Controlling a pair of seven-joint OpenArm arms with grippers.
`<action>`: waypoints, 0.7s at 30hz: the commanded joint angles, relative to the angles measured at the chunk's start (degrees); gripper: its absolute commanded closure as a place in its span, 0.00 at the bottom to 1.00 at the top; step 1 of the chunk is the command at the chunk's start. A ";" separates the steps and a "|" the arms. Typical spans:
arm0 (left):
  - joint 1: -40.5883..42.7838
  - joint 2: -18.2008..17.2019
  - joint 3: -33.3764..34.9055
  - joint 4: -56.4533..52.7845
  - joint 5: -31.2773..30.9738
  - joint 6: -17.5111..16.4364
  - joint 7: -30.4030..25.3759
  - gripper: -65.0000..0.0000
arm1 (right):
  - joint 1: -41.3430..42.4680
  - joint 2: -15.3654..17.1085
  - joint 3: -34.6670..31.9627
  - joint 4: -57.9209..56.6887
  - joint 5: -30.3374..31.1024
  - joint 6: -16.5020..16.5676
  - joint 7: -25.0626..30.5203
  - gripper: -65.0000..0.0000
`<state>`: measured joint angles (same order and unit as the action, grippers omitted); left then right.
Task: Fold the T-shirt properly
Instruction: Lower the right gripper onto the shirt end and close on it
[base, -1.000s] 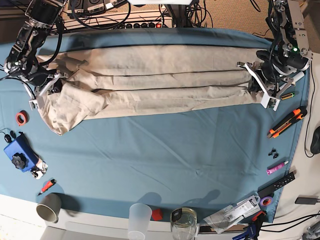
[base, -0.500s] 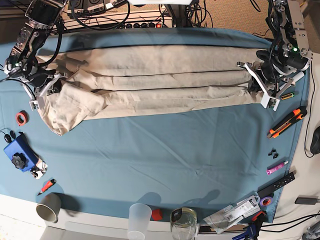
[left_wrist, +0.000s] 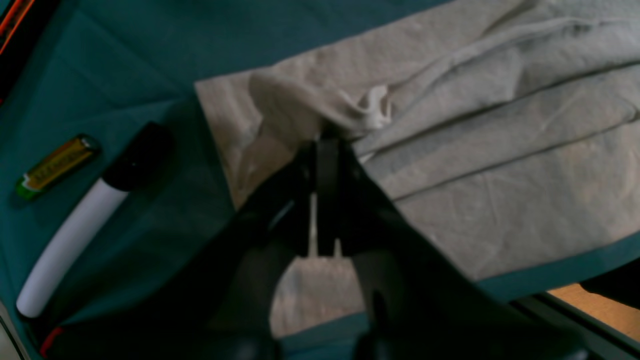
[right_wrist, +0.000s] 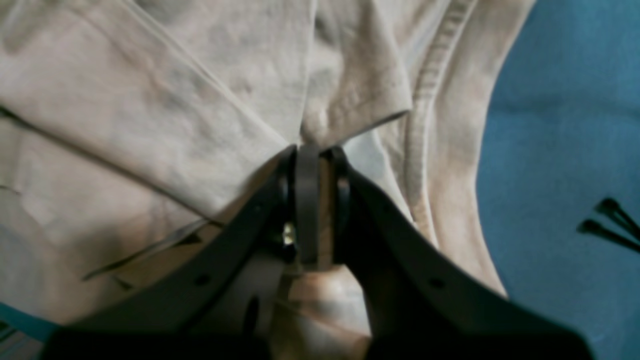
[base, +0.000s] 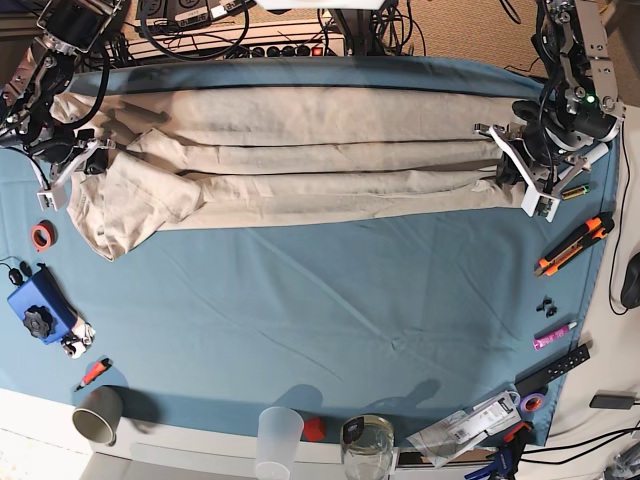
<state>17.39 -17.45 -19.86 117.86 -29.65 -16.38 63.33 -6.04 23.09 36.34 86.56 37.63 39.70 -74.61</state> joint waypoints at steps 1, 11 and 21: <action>-0.37 -0.50 -0.31 1.05 -0.39 -0.24 -1.25 1.00 | 0.50 1.68 0.52 0.74 1.20 -0.07 0.81 0.97; -0.37 -0.50 -0.31 1.05 -0.42 -0.24 -1.22 1.00 | 0.52 1.77 0.52 0.76 1.60 0.11 -0.57 0.65; -0.24 -0.48 -0.31 1.05 -0.44 -0.24 -1.20 1.00 | 0.52 7.26 0.52 5.49 6.82 -2.43 -0.74 0.65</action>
<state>17.41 -17.45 -19.86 117.86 -29.65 -16.38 63.33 -6.20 28.91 36.42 91.13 43.53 37.28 -76.44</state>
